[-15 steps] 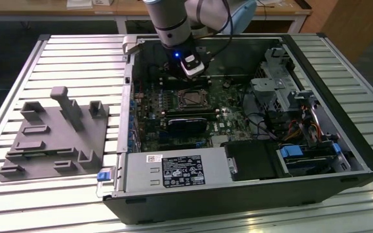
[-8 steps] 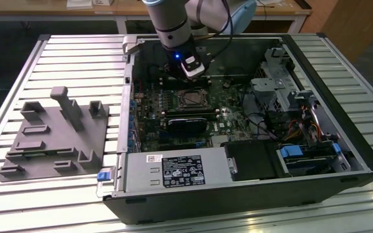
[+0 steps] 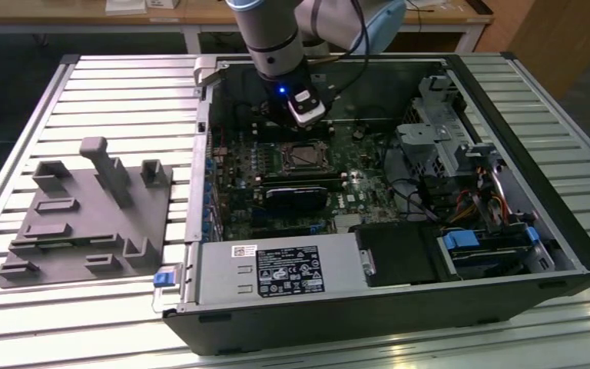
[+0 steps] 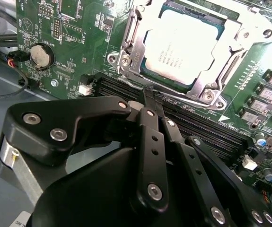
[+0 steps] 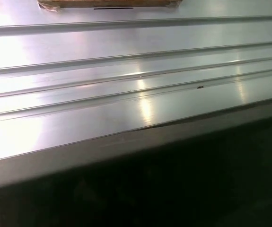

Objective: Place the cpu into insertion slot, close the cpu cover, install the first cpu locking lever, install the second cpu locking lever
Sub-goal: 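Install the first cpu locking lever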

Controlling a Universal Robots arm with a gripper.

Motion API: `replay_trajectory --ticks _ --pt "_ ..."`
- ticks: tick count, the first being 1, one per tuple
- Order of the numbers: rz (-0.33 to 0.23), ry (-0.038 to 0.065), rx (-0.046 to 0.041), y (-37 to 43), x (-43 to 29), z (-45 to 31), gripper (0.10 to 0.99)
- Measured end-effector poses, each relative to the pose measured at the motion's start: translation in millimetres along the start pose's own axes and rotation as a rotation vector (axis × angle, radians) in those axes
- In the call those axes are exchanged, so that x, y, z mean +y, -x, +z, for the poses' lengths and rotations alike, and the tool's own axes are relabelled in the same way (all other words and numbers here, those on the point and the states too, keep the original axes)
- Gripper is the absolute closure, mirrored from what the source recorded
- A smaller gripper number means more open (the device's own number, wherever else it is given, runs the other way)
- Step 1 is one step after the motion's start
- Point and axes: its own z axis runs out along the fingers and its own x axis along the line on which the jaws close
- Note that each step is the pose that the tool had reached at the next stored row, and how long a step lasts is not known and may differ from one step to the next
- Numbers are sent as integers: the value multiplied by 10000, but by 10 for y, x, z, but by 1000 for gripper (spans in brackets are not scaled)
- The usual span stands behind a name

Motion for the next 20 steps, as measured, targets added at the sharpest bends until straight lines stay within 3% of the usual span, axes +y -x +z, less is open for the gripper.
replay_trajectory --ticks 20 --pt "0 -1 0 14 -59 1 980"
